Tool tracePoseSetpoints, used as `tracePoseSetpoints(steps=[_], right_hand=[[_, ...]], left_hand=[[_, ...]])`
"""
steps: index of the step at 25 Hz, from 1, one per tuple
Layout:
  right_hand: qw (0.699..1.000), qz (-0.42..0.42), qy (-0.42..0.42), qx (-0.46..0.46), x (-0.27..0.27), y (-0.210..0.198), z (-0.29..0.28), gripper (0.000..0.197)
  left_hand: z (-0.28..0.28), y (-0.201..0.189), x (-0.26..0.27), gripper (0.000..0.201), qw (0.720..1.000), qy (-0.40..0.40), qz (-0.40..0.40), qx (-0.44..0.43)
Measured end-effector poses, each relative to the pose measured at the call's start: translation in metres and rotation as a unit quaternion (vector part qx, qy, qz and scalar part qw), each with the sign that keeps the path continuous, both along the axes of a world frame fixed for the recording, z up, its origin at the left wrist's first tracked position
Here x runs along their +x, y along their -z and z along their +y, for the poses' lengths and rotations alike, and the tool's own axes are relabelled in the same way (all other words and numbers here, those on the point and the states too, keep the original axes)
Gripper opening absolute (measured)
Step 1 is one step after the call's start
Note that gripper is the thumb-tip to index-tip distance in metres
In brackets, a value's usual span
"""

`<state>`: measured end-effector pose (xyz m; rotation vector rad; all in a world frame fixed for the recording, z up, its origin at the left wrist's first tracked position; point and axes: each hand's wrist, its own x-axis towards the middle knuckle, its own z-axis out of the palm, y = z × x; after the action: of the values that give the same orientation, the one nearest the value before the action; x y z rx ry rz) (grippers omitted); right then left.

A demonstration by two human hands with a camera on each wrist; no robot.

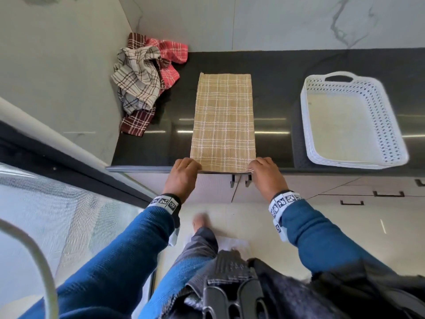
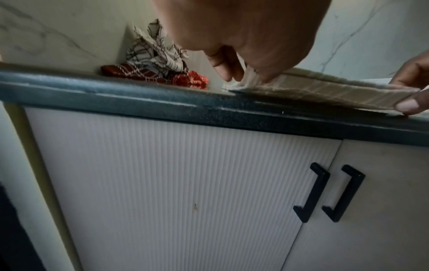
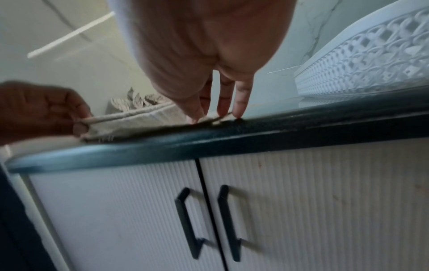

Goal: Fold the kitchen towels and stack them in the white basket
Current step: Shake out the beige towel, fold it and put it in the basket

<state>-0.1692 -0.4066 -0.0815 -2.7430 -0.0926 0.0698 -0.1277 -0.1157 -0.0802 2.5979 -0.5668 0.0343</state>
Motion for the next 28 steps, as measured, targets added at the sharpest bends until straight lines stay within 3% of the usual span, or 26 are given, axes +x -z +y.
tracePoseSetpoints(steps=[4,8,11,14,17,20,24,28], right_hand=[[0.995,0.031,0.031,0.093,-0.023,-0.03,-0.003,0.019],[0.966,0.116,0.009,0.229,-0.03,-0.083,-0.017,0.02],[0.944,0.062,0.034,0.323,-0.008,-0.128,-0.021,0.019],[0.938,-0.03,0.089,0.334,0.046,-0.147,-0.014,0.016],[0.942,-0.076,0.13,0.299,0.124,-0.133,-0.009,0.017],[0.94,-0.066,0.192,0.275,0.201,-0.096,-0.011,0.015],[0.948,-0.016,0.248,0.199,0.261,-0.042,-0.013,0.019],[0.94,0.006,0.29,0.18,0.28,-0.011,-0.014,0.022]], left_hand=[[0.014,-0.027,-0.023,0.022,0.997,0.011,0.063,-0.032],[0.033,-0.067,-0.038,0.028,0.994,0.026,0.032,-0.104],[0.037,-0.093,-0.009,0.025,0.983,-0.003,0.01,-0.182],[0.022,-0.106,0.052,0.024,0.976,0.004,0.005,-0.218],[0.003,-0.094,0.141,0.025,0.976,-0.01,0.036,-0.214],[-0.013,-0.066,0.222,0.027,0.981,-0.062,0.079,-0.166],[-0.034,-0.029,0.276,0.027,0.984,-0.083,0.128,-0.087],[-0.045,-0.009,0.294,0.029,0.988,-0.072,0.125,-0.048]])
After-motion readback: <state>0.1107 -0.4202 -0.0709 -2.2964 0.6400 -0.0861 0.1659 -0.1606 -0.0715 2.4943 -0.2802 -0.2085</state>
